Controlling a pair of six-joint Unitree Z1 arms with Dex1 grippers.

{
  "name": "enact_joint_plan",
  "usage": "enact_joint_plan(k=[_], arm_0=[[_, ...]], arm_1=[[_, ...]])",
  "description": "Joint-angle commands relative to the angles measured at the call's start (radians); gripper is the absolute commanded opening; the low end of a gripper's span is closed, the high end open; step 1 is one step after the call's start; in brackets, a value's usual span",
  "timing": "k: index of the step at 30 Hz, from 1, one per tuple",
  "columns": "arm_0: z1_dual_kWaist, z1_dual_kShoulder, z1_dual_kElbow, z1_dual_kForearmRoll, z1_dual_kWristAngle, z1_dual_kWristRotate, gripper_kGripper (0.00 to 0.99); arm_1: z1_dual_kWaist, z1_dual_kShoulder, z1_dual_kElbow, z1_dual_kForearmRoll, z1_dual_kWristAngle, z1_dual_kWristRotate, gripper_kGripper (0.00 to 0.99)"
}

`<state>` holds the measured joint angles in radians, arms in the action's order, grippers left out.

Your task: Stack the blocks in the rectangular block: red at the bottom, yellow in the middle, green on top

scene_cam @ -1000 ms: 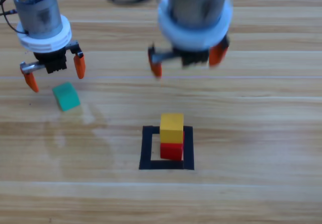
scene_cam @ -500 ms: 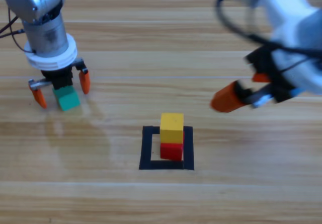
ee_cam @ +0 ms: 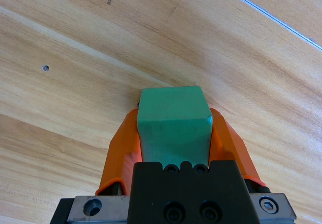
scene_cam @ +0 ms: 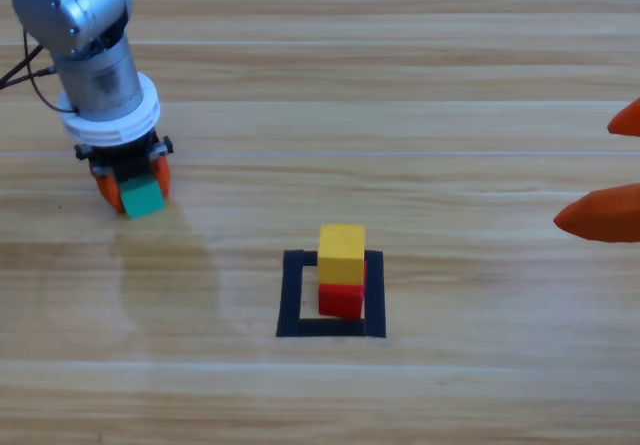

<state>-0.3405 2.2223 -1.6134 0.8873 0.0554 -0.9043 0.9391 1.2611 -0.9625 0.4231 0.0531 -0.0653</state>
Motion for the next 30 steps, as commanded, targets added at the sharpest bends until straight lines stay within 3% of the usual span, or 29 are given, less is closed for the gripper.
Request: enact_joint_plan(k=[1,6,12,21,30], arm_0=[[0.018,0.025,0.026,-0.008,-0.002,0.036,0.331],[0.012,-0.004,-0.105,0.116,-0.008,0.212,0.040],[-0.167,0.103,-0.508,0.447,-0.023,0.389,0.003],[-0.348,0.005,-0.508,0.507,-0.065,0.406,0.000],[-0.387,0.059,-0.551,0.522,-0.049,0.318,0.000]], arm_1=[[-0.028,0.030,0.013,-0.014,0.025,-0.021,0.986],[-0.028,0.030,0.019,-0.012,0.025,-0.024,0.986],[-0.028,0.026,0.021,-0.009,0.025,-0.025,0.986],[-0.028,0.040,0.025,-0.009,0.024,-0.025,0.986],[-0.028,0.077,0.018,-0.009,0.025,-0.027,0.986]])
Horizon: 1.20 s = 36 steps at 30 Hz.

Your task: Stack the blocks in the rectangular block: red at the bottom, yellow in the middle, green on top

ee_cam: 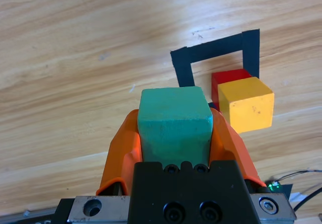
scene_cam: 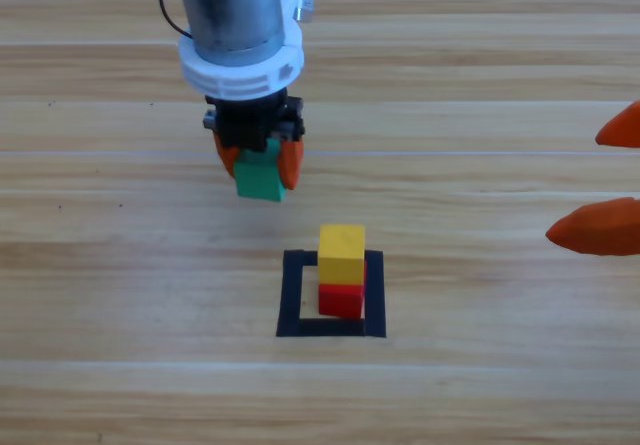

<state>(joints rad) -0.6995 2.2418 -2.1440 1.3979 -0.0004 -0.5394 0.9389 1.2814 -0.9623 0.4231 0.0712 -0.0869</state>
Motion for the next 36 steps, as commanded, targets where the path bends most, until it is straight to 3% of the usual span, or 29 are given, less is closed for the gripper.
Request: enact_joint_plan(k=[1,8,17,23,36], arm_0=[[-0.028,0.045,-0.028,0.013,0.007,-0.050,0.000],[-0.031,0.032,-0.010,0.016,0.008,-0.186,0.000],[-0.107,0.033,-0.005,0.016,0.014,-0.327,0.005],[-0.161,0.070,-0.039,0.016,0.019,-0.317,0.017],[-0.172,0.114,-0.065,0.016,0.037,-0.291,0.028]], arm_1=[[-0.028,0.065,0.016,-0.009,0.005,-0.005,0.986],[-0.028,0.090,0.008,-0.004,0.007,-0.007,0.986],[-0.028,0.073,0.010,0.013,0.007,-0.010,0.986],[-0.028,0.085,0.007,0.013,0.007,-0.014,0.986],[-0.028,0.091,0.010,0.014,0.018,-0.020,0.986]])
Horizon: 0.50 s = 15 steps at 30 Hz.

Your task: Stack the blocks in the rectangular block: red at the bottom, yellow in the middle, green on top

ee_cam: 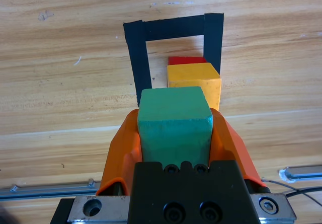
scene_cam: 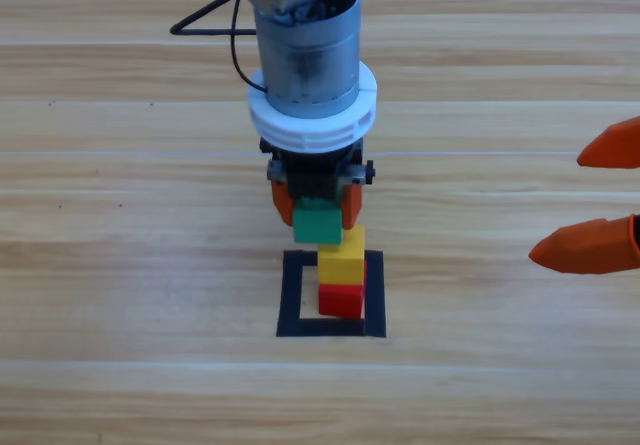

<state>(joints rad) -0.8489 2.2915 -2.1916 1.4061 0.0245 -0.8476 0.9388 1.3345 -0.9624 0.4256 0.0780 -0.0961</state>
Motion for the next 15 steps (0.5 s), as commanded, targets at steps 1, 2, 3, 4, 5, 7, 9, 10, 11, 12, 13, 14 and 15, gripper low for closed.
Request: enact_joint_plan(k=[1,2,3,4,5,7,9,10,11,12,13,14,15], arm_0=[[-0.022,0.068,-0.020,0.008,0.012,0.021,0.028],[-0.022,0.071,-0.023,0.010,0.012,0.021,0.028],[-0.022,0.074,-0.027,0.010,0.012,0.021,0.029],[-0.022,0.075,-0.030,0.010,0.012,0.022,0.029],[-0.024,0.075,-0.034,0.008,0.012,0.022,0.029],[-0.025,0.082,-0.037,0.008,0.012,0.022,0.029],[-0.027,0.086,-0.045,0.010,0.012,0.022,0.029],[-0.027,0.089,-0.046,0.008,0.012,0.022,0.029],[-0.029,0.092,-0.048,0.008,0.012,0.022,0.029],[-0.029,0.094,-0.050,0.008,0.012,0.022,0.029],[-0.029,0.094,-0.050,0.010,0.012,0.022,0.029],[-0.029,0.095,-0.050,0.010,0.012,0.022,0.029],[-0.029,0.095,-0.050,0.008,0.012,0.022,0.031]], arm_1=[[-0.028,0.038,0.010,0.010,0.011,-0.011,0.986],[-0.028,0.040,0.010,0.010,0.011,-0.011,0.986],[-0.028,0.041,0.010,0.010,0.011,-0.011,0.986],[-0.028,0.043,0.010,0.012,0.011,-0.011,0.986],[-0.028,0.043,0.010,0.012,0.011,-0.011,0.986],[-0.028,0.043,0.010,0.012,0.011,-0.011,0.986],[-0.028,0.041,0.010,0.010,0.011,-0.011,0.986],[-0.028,0.041,0.010,0.012,0.011,-0.011,0.986],[-0.028,0.040,0.011,0.012,0.011,-0.011,0.986],[-0.028,0.040,0.011,0.012,0.012,-0.011,0.986],[-0.028,0.040,0.011,0.012,0.014,-0.011,0.986],[-0.028,0.041,0.010,0.012,0.019,-0.011,0.986],[-0.028,0.041,0.010,0.012,0.020,-0.011,0.986]])
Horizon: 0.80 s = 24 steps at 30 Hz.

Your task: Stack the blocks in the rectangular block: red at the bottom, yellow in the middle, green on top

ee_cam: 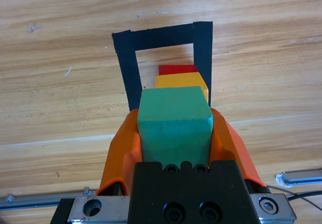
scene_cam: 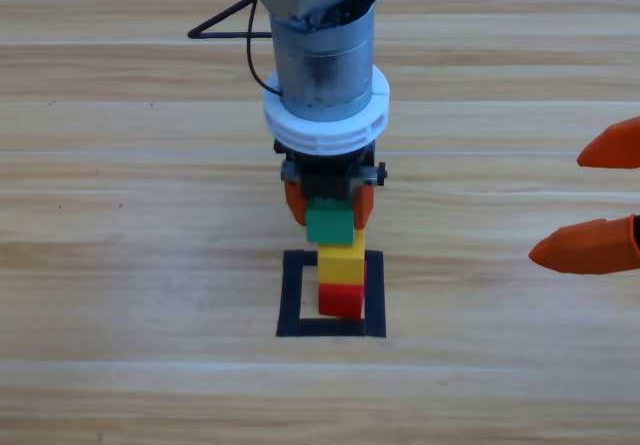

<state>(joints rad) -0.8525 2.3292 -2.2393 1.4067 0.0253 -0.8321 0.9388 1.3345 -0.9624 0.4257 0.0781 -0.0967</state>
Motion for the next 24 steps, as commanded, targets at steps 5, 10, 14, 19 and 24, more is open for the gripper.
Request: enact_joint_plan(k=[5,10,14,19,24], arm_0=[[-0.026,0.061,-0.005,0.008,0.012,0.007,0.031],[-0.030,0.059,-0.009,0.009,0.013,0.007,0.032],[-0.033,0.058,-0.013,0.009,0.012,0.007,0.034],[-0.040,0.058,-0.014,0.009,0.012,0.002,0.041],[-0.046,0.058,-0.016,0.009,0.012,-0.001,0.044]], arm_1=[[-0.028,0.041,0.008,0.016,0.020,-0.009,0.986],[-0.028,0.041,0.007,0.018,0.022,-0.008,0.986],[-0.028,0.043,0.005,0.018,0.029,-0.008,0.986],[-0.028,0.048,0.004,0.021,0.034,-0.006,0.986],[-0.028,0.051,0.002,0.027,0.034,-0.006,0.986]])
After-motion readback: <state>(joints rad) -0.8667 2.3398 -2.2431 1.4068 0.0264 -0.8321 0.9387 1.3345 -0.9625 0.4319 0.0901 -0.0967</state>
